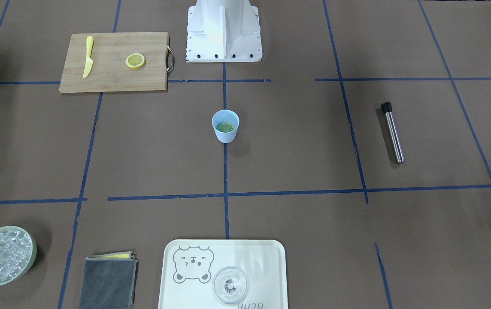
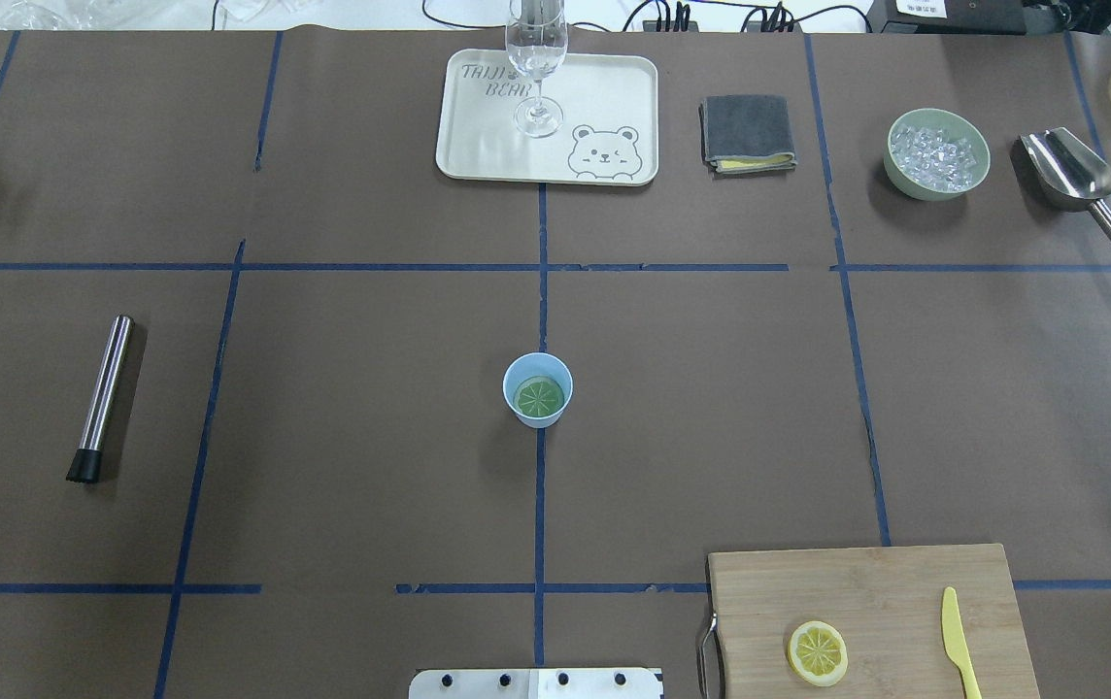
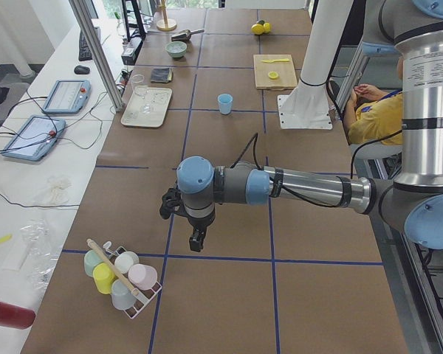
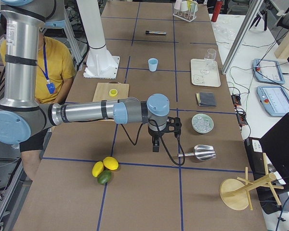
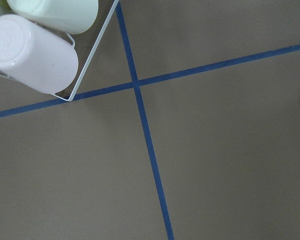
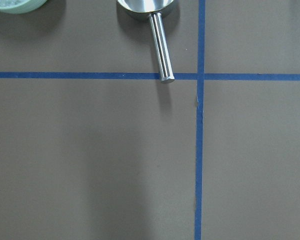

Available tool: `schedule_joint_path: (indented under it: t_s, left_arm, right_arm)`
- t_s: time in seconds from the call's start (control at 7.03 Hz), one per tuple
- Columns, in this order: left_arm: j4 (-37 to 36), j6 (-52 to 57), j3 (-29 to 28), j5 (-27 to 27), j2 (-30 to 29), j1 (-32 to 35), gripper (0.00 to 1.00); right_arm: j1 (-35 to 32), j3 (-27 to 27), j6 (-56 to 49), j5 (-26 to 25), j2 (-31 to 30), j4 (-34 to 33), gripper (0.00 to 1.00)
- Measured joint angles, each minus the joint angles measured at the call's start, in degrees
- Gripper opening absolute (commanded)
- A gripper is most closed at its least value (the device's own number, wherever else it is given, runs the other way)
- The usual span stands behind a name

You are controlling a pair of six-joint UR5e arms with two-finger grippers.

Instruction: Squeeze lemon into cup

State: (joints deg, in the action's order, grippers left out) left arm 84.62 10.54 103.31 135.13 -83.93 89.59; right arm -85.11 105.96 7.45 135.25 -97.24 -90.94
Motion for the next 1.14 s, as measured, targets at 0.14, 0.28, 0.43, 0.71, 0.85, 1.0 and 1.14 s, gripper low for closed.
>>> schedule_joint_path:
  t_s: [0.14,0.28,0.43,0.71,0.85,1.0,1.14]
  left_arm:
    - [-0.06,-0.02,0.29,-0.1,0.05,0.0,1.0]
    - [-0.12,-0.03,0.34,-0.13,0.1,-0.01,1.0]
    - [-0.07,0.0,0.51,-0.01,0.02,-0.03,1.0]
    - [2.14,0.12,0.39,0.5,0.0,0.01,1.0]
    - [3.9,0.15,0.99,0.61,0.4,0.24,1.0]
    - [4.77,0.17,2.03,0.62,0.91,0.59,1.0]
    - [5.12,0.15,2.38,0.42,1.07,0.78,1.0]
  right_arm:
    - [0.85,0.55,-0.28,-0.91,0.98,0.51,1.0]
    - [1.26,0.8,-0.53,-1.48,1.91,0.67,1.0]
    - [1.43,0.92,-0.4,-1.69,2.91,0.52,1.0]
    - [3.06,-0.28,0.52,-1.39,4.05,0.38,1.0]
    - [3.46,-0.45,0.93,-1.15,4.39,0.37,1.0]
    - [3.52,0.22,1.15,-1.04,4.31,0.35,1.0]
    - [3.57,0.69,1.29,-1.02,4.23,0.33,1.0]
